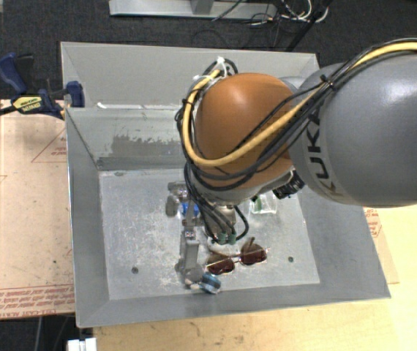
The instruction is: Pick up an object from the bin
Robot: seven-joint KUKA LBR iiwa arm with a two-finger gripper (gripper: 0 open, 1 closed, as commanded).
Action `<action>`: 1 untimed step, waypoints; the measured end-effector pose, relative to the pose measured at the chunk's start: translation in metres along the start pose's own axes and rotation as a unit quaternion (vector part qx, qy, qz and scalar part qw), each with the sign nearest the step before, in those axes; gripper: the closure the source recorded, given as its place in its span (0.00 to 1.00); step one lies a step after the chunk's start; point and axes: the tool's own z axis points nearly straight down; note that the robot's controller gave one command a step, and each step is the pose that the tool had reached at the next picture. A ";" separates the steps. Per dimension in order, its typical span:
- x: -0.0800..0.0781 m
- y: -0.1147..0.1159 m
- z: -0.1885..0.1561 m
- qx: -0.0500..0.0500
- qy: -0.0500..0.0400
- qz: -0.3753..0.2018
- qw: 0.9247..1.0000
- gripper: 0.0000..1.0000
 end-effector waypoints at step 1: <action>-0.002 -0.001 -0.004 -0.001 -0.004 0.002 1.000 0.00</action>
Offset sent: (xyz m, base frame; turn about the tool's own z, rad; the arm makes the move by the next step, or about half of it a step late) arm -0.0071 -0.0974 -0.1731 -0.3292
